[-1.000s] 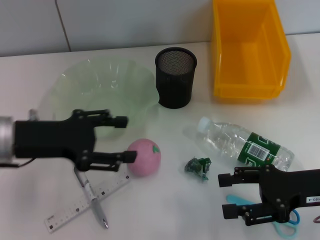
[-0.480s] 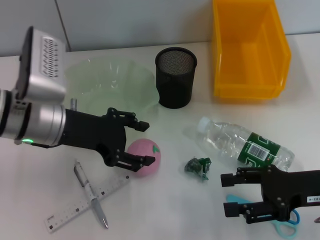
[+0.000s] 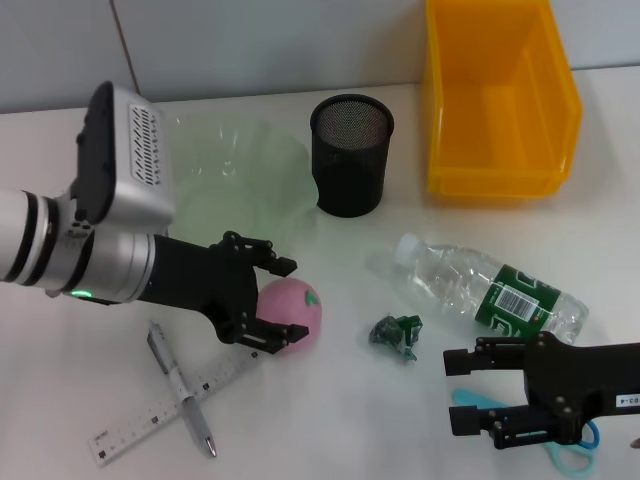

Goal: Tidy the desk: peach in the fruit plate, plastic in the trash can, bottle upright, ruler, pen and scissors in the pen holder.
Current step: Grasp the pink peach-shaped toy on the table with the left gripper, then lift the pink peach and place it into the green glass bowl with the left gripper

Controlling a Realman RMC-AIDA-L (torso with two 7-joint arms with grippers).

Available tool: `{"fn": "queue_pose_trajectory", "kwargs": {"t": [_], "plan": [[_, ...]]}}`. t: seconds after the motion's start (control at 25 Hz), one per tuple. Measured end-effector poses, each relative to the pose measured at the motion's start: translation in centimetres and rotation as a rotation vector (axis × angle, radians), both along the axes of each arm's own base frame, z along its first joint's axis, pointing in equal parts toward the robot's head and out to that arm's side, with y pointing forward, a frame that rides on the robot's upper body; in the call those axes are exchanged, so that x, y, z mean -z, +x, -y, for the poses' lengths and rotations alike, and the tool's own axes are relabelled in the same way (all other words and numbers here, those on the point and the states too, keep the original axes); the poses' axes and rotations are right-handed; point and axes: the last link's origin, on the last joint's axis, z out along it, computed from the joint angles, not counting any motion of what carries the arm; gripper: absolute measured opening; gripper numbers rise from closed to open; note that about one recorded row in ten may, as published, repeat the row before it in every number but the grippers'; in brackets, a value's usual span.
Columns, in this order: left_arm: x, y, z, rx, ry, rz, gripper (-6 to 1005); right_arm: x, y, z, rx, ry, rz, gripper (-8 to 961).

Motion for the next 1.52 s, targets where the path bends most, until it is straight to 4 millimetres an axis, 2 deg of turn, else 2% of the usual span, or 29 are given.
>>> {"fn": "queue_pose_trajectory", "kwargs": {"t": [0.8,1.04,1.28,1.52], "plan": [[1.4,-1.3,0.0,-0.009,0.040,-0.045,685,0.2,0.1,0.4,0.013,-0.015,-0.015,756],[1.4,-0.9,0.1,-0.016,0.041,-0.008,496,0.2,0.2,0.4,0.019,-0.016,-0.014,756],[0.0,-0.1,0.7,0.001,0.073,0.121,330,0.2,0.3,0.6,0.025,-0.016,-0.014,756],[-2.9,1.1,0.6,-0.060,0.109,0.341,276,0.2,0.3,0.6,0.026,-0.016,-0.014,757]]}}
